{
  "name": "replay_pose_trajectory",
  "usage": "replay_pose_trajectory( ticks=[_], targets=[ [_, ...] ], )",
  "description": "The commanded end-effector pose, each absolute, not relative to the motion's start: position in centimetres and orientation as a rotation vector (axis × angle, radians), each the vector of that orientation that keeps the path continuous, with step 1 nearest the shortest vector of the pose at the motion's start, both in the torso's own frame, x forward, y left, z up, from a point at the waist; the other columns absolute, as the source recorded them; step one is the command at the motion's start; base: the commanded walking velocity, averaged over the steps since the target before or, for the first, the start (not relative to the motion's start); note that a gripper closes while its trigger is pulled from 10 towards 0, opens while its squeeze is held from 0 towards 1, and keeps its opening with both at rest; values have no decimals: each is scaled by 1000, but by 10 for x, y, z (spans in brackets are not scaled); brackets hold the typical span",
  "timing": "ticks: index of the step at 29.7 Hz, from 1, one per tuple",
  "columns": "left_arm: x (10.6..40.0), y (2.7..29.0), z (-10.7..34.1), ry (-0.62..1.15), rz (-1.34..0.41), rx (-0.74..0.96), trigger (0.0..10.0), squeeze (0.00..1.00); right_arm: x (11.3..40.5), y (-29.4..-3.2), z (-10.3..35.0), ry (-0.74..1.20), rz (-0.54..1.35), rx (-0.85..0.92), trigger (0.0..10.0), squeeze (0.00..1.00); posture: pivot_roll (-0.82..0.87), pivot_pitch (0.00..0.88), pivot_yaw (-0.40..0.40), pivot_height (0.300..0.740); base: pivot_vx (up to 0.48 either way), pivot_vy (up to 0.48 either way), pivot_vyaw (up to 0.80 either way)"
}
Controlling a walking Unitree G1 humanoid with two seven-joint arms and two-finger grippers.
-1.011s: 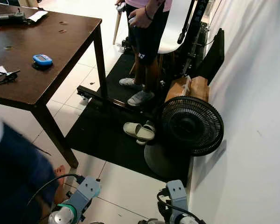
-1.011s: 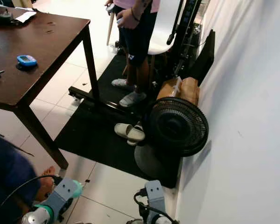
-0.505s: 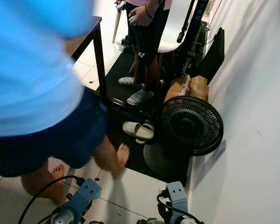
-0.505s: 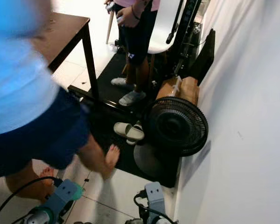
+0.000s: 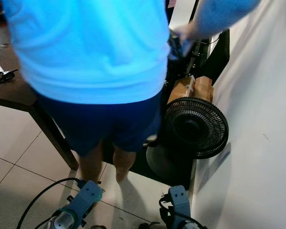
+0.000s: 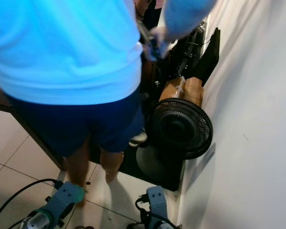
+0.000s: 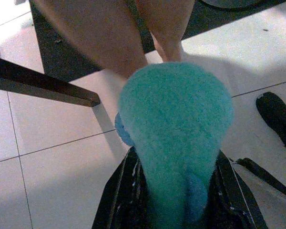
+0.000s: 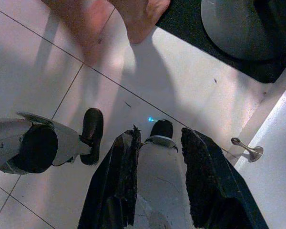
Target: Hang keys on a hook
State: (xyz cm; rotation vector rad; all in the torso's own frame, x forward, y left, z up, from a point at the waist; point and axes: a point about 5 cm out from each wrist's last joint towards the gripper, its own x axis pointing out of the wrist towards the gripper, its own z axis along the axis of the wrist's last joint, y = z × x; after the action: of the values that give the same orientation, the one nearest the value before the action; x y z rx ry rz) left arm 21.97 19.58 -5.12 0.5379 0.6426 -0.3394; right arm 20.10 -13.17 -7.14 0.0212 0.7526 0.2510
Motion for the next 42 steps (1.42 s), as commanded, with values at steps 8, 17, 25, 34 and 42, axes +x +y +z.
replay_pose_trajectory(
  ticks=[8,17,25,34,42],
  targets=[
    [213,192,-56,669,-369,541,10000,0,193,-133,-76,789,251,45,10000,0,2,117,28,740,0,0,0],
    [217,191,-52,648,-384,545,10000,0,192,-130,-77,786,257,59,10000,0,-6,120,32,740,0,0,0],
    [217,194,-51,646,-389,547,10000,0,190,-133,-77,789,256,43,10000,0,-10,117,28,740,0,0,0],
    [217,193,-51,644,-395,550,10000,0,190,-135,-77,791,256,29,10000,0,-13,106,26,740,0,0,0],
    [222,190,-49,636,-398,553,10000,0,193,-135,-76,787,255,25,10000,0,-14,102,27,740,0,0,0]
  ],
)
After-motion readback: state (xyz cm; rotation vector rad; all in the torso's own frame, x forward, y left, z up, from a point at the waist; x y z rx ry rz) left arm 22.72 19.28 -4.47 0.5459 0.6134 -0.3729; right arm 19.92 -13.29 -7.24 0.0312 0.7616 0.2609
